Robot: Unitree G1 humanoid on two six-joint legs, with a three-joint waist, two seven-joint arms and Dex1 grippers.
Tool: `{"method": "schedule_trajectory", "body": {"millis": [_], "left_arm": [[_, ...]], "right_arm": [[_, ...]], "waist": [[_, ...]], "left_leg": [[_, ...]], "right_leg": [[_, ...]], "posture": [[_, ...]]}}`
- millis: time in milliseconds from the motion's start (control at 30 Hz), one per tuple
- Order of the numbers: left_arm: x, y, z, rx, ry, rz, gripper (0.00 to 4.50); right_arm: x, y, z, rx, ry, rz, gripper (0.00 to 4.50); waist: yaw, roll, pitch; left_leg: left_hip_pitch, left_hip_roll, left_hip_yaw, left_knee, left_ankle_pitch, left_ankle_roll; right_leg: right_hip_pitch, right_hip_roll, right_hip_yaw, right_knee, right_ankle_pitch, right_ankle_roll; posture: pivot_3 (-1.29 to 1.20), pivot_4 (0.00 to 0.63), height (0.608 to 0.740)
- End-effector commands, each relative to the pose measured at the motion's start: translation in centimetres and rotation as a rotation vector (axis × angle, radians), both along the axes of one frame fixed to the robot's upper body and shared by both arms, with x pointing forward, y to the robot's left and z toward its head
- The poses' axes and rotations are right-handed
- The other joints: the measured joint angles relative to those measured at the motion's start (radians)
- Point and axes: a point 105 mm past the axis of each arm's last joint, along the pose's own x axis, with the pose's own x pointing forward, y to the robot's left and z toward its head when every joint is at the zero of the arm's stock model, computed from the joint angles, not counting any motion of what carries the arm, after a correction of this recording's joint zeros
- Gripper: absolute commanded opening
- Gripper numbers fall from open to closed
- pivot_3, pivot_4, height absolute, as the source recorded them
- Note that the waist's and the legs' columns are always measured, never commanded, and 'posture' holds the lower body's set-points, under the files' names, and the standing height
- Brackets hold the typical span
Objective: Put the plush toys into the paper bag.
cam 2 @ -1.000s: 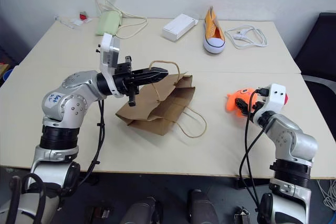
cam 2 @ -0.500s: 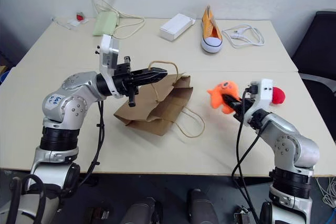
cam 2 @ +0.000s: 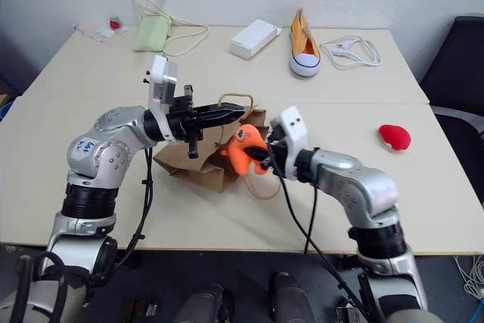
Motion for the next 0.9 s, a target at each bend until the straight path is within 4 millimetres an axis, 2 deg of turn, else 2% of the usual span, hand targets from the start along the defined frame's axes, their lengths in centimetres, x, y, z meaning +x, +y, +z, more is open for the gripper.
{"method": "schedule_trajectory", "body": {"millis": [33, 233, 367, 467, 633, 800, 833, 900], "left_arm": [[-0.6, -0.4, 1.5, -0.013, -0.066, -0.026, 0.0], [-0.6, -0.6, 1.7, -0.022, -0.067, -0.03, 0.0], [-0.7, -0.6, 1.9, -0.028, -0.068, -0.032, 0.0], [-0.8, -1.0, 2.1, -0.04, -0.07, -0.044, 0.0], [-1.1, -1.5, 3.0, -0.096, -0.04, -0.068, 0.0], [-1.7, -2.1, 2.9, -0.087, -0.043, -0.088, 0.0], [-1.6, -2.0, 2.7, -0.081, -0.042, -0.083, 0.0], [-1.3, -1.7, 2.2, -0.061, -0.042, -0.063, 0.0]], "right_arm": [[1.4, 1.6, 1.0, -0.025, -0.101, -0.007, 0.14], [2.7, 2.8, 1.3, -0.013, -0.15, -0.03, 0.14], [2.6, 3.5, 1.2, 0.001, -0.14, 0.002, 0.14], [1.9, 4.0, 0.4, -0.011, -0.103, 0.056, 0.14], [1.7, 4.1, 0.2, 0.032, -0.067, 0.066, 0.14], [2.9, 3.7, -0.5, 0.052, -0.057, -0.015, 0.14], [2.9, 3.5, -0.7, 0.058, -0.048, -0.024, 0.86], [2.6, 3.1, -0.7, 0.082, -0.034, -0.028, 1.48]], "waist": [[-0.002, 0.0, 0.0], [-0.002, 0.0, 0.0], [-0.007, 0.0, 0.0], [-0.014, 0.0, 0.0], [-0.019, 0.0, 0.0], [-0.02, 0.0, 0.0], [-0.019, 0.0, 0.0], [-0.018, 0.0, 0.0]], "left_leg": [[0.0, 0.0, 0.0, 0.0, 0.0, 0.0], [0.0, 0.0, -0.001, 0.0, 0.0, 0.0], [-0.001, 0.0, -0.001, 0.0, 0.0, 0.0], [-0.001, 0.0, -0.001, 0.0, 0.0, 0.0], [-0.001, 0.0, -0.001, 0.0, 0.0, 0.0], [0.0, 0.0, -0.001, 0.0, 0.0, 0.0], [0.0, 0.0, -0.001, 0.0, 0.0, 0.0], [0.0, 0.0, -0.002, 0.0, 0.0, 0.0]], "right_leg": [[0.0, 0.0, 0.0, 0.0, 0.0, 0.0], [0.0, 0.0, -0.001, 0.0, 0.0, 0.0], [0.0, 0.0, -0.002, 0.0, 0.0, 0.0], [0.0, 0.0, -0.002, 0.0, 0.0, 0.0], [0.0, 0.0, -0.002, 0.0, 0.0, 0.0], [0.0, 0.0, -0.002, 0.0, 0.0, 0.0], [0.0, 0.0, -0.002, 0.0, 0.0, 0.0], [0.0, 0.0, -0.002, 0.0, 0.0, 0.0]], "posture": [[0.0, 0.15, 0.74], [0.0, 0.15, 0.74], [0.0, 0.15, 0.74], [0.0, 0.15, 0.74], [0.0, 0.15, 0.74], [0.0, 0.15, 0.74], [0.0, 0.15, 0.74], [0.0, 0.15, 0.74]]}}
